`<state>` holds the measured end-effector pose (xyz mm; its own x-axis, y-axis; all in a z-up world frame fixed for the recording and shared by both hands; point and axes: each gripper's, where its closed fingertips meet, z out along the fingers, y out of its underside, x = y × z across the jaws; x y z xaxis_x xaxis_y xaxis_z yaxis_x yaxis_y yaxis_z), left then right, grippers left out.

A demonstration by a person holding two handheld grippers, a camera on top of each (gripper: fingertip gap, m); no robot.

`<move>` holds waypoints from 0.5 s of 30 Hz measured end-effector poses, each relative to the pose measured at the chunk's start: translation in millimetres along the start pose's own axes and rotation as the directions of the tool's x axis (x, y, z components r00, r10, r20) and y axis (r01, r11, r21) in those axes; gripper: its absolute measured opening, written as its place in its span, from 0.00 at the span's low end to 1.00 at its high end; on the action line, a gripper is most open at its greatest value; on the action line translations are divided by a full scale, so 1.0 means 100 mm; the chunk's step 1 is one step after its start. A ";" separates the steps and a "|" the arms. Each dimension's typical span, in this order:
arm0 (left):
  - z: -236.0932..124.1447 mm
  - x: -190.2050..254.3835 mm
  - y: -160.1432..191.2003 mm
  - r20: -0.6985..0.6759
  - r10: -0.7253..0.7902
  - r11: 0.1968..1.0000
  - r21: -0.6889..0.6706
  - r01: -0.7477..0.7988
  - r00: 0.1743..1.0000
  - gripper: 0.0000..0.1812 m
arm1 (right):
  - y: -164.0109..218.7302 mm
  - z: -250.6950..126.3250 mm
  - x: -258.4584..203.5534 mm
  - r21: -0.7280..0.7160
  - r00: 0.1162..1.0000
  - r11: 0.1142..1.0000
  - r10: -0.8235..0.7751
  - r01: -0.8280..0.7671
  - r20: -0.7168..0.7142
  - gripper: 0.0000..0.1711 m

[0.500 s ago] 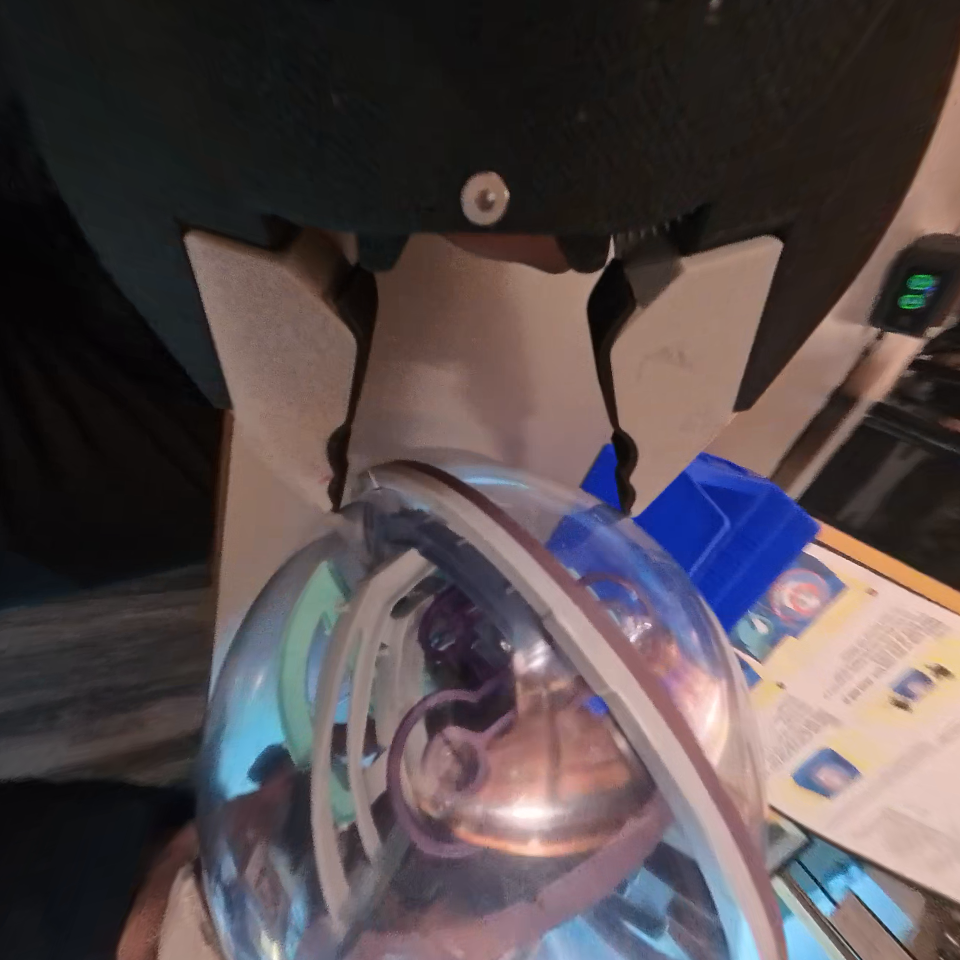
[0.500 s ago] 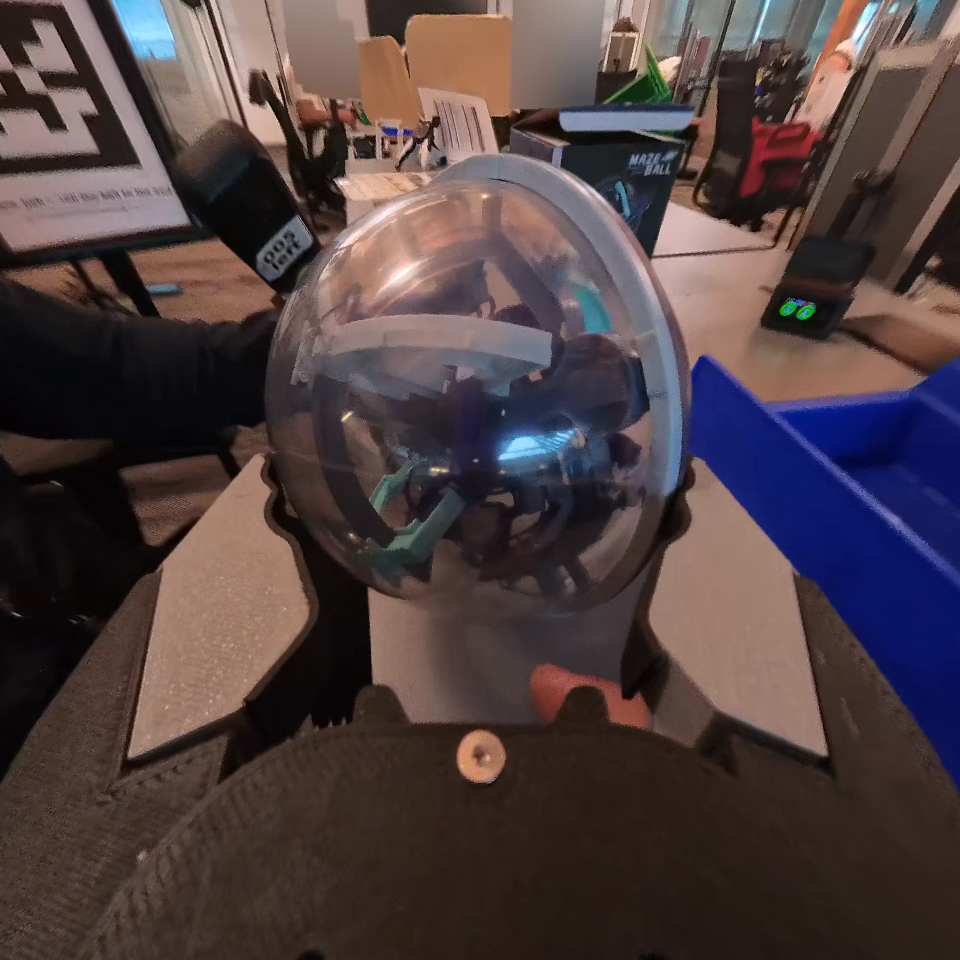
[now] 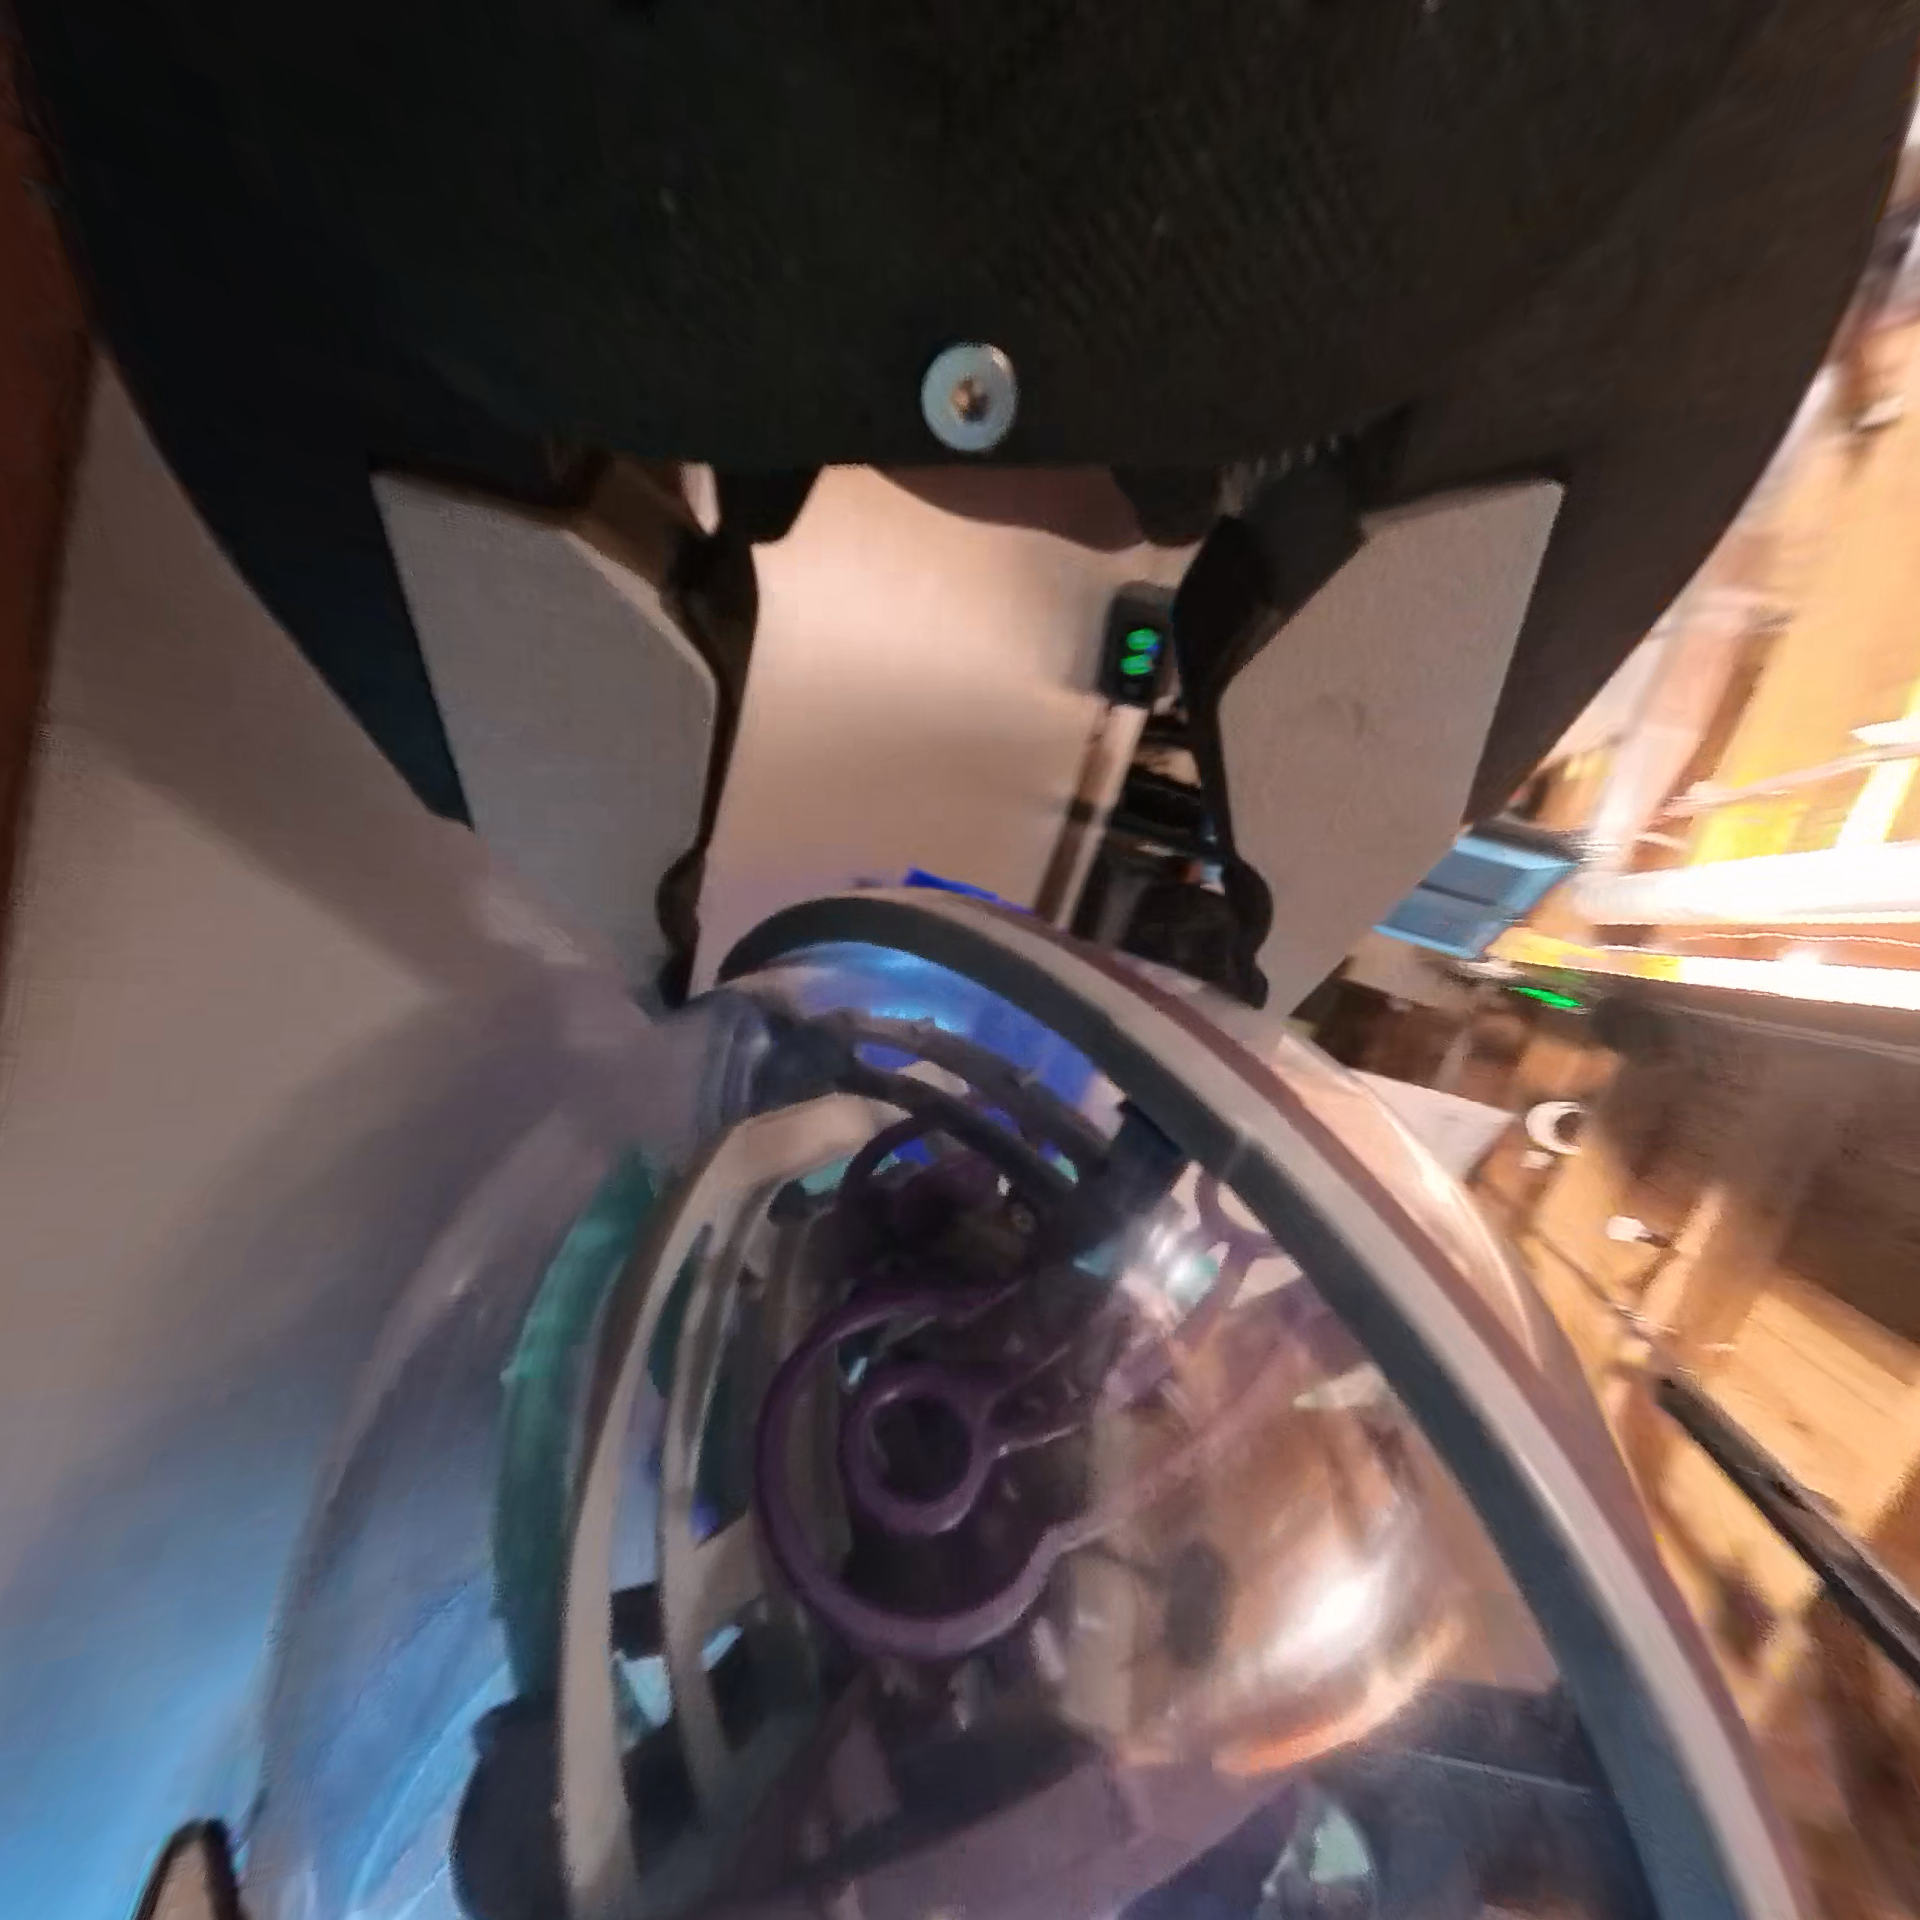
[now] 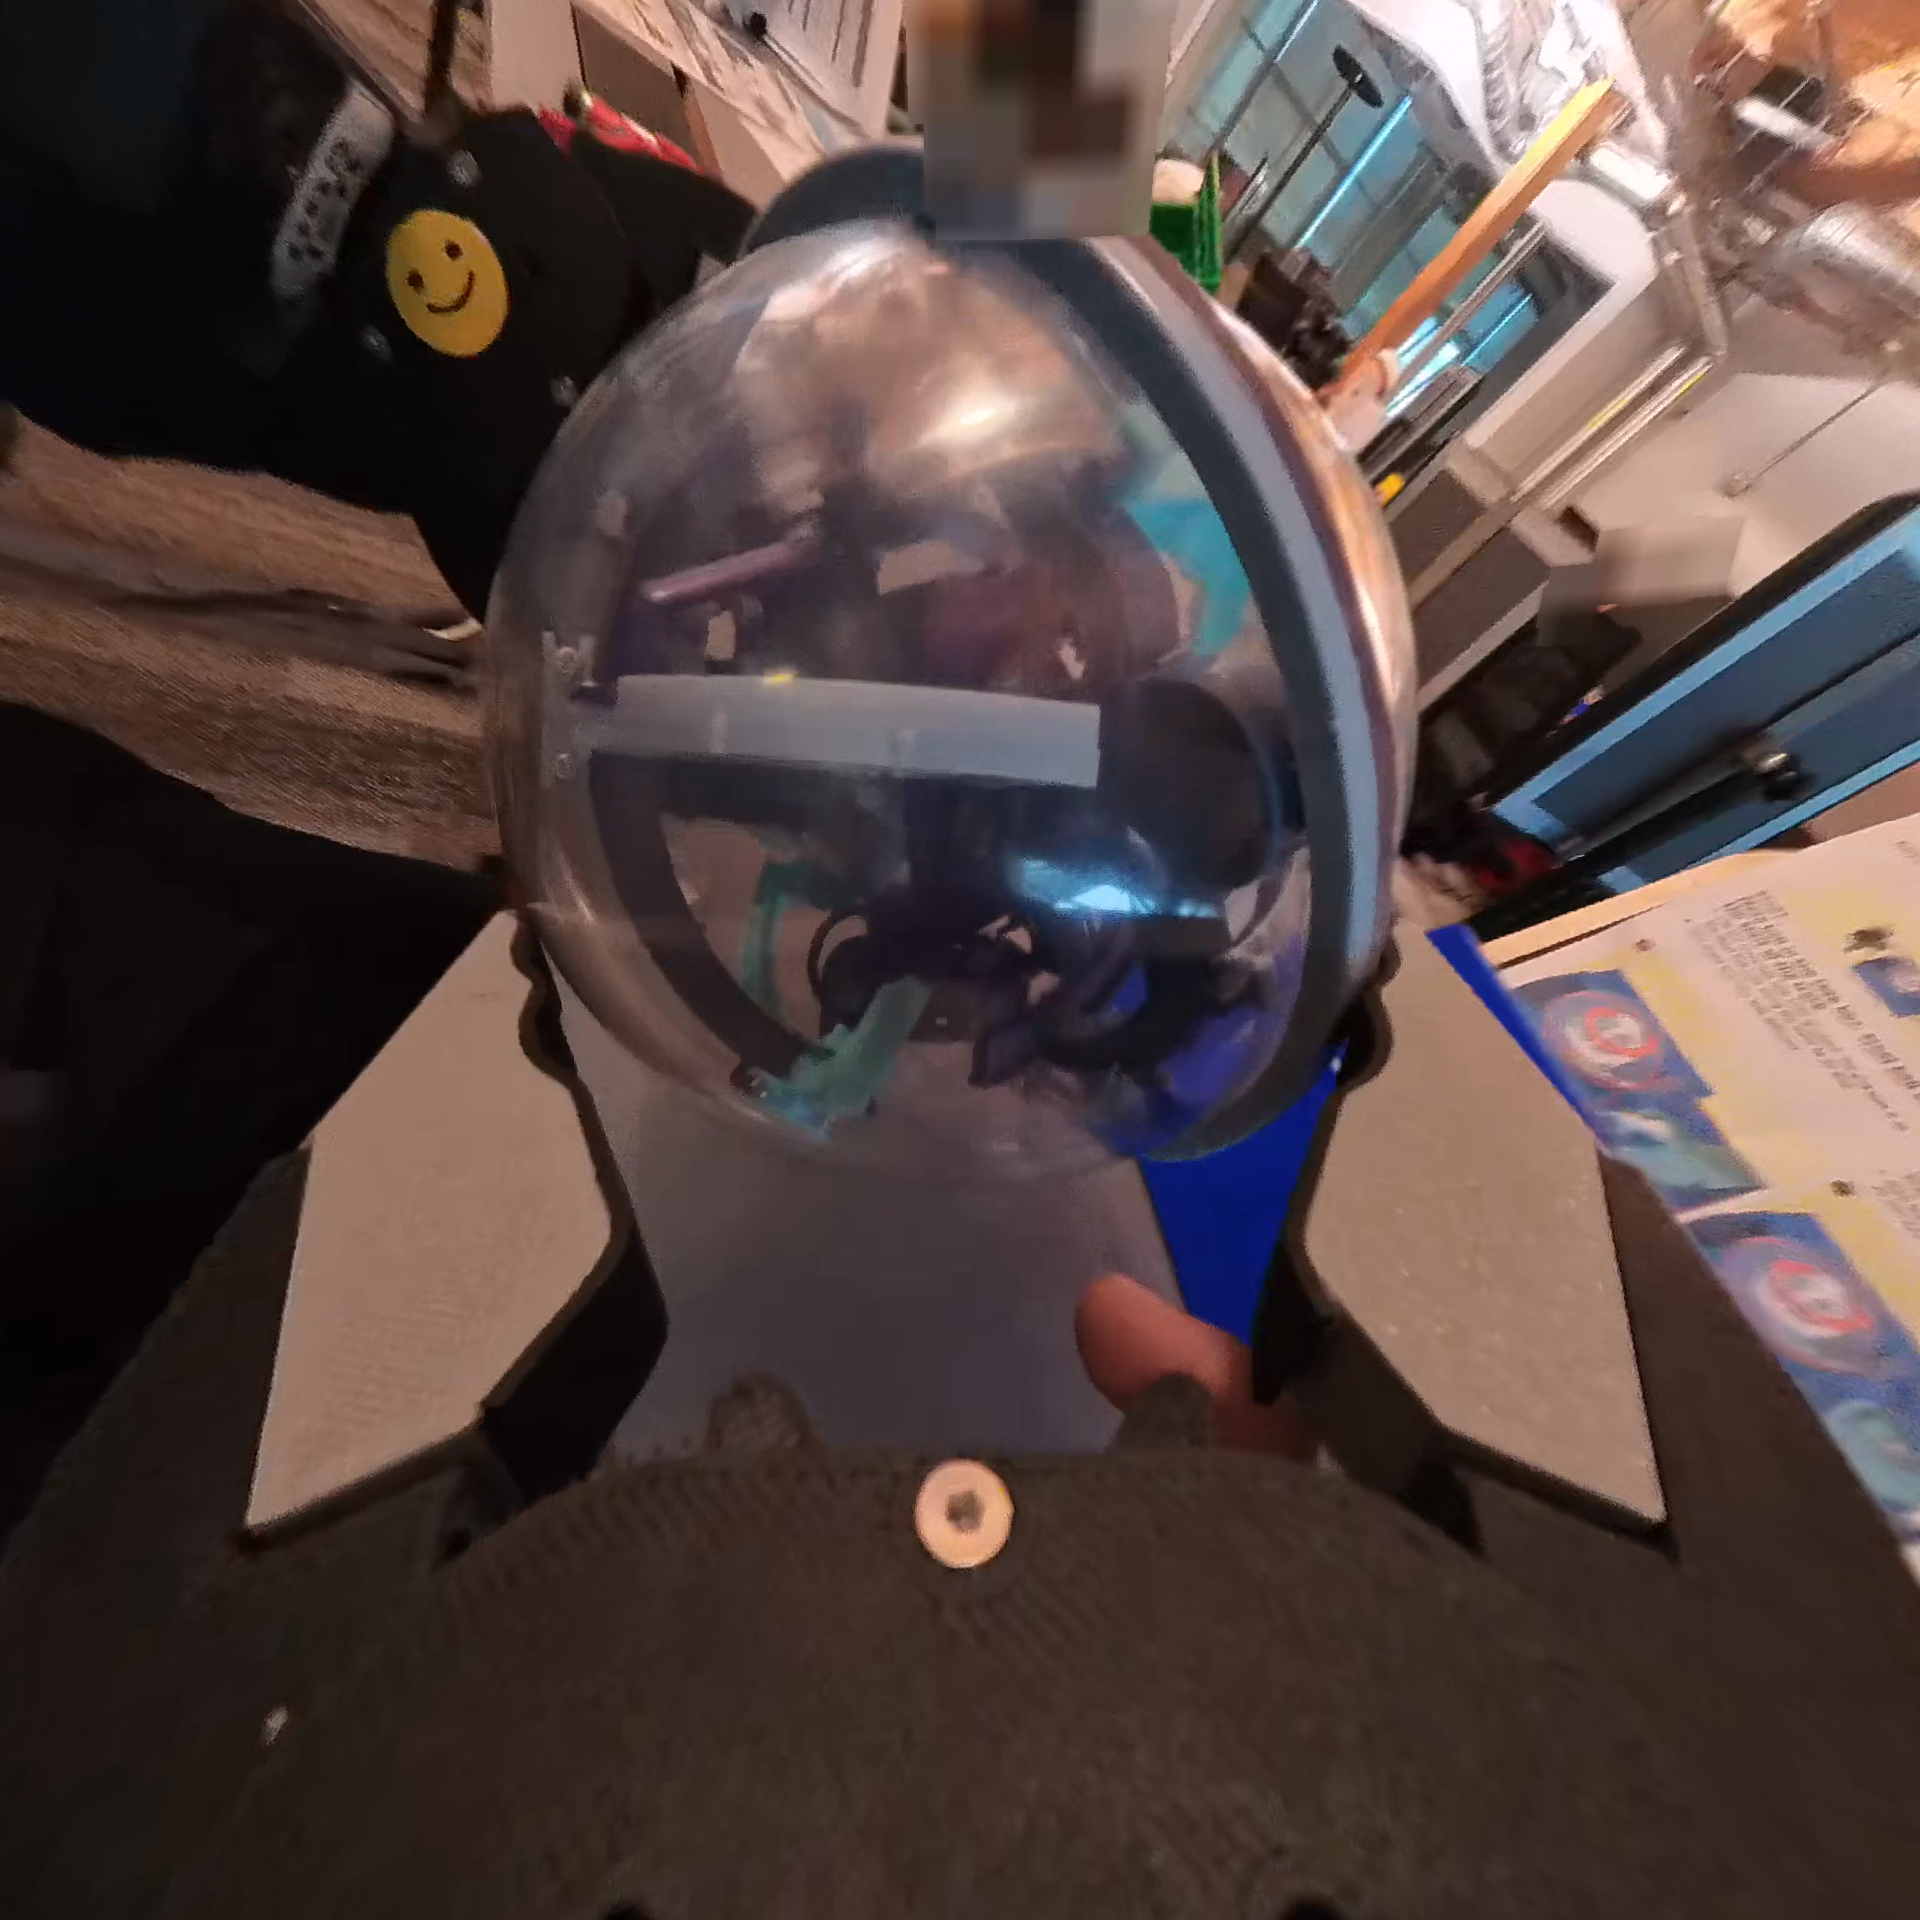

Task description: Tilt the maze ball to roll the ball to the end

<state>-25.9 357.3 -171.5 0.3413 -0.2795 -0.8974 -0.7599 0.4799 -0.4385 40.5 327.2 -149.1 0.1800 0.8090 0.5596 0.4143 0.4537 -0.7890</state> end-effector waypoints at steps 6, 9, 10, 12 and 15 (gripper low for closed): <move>-0.08 0.19 -0.21 -0.252 -0.281 0.948 0.075 0.308 0.926 0.54 | -0.22 -0.12 -0.03 0.086 0.965 0.967 0.226 -0.239 0.135 0.87; -0.11 0.20 -0.31 -0.295 -0.321 0.925 0.107 0.364 0.900 0.53 | -0.28 -0.17 -0.03 0.126 0.953 0.954 0.252 -0.274 0.167 0.88; -0.11 0.20 -0.31 -0.288 -0.314 0.928 0.108 0.356 0.905 0.52 | -0.28 -0.17 -0.03 0.126 0.959 0.958 0.236 -0.257 0.159 0.85; -0.10 0.22 -0.28 -0.286 -0.307 0.933 0.095 0.346 0.908 0.52 | -0.26 -0.15 -0.05 0.108 0.968 0.969 0.204 -0.221 0.146 0.88; -0.08 0.29 -0.20 -0.296 -0.317 0.935 0.062 0.349 0.901 0.52 | -0.22 -0.08 -0.08 0.073 0.976 0.980 0.171 -0.182 0.136 0.89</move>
<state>-5.3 333.4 -188.4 0.3845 -0.6502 -0.6553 -0.5567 0.4030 -0.7264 37.1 307.3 -134.0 0.1256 0.9179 0.3764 0.3078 0.3247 -0.8943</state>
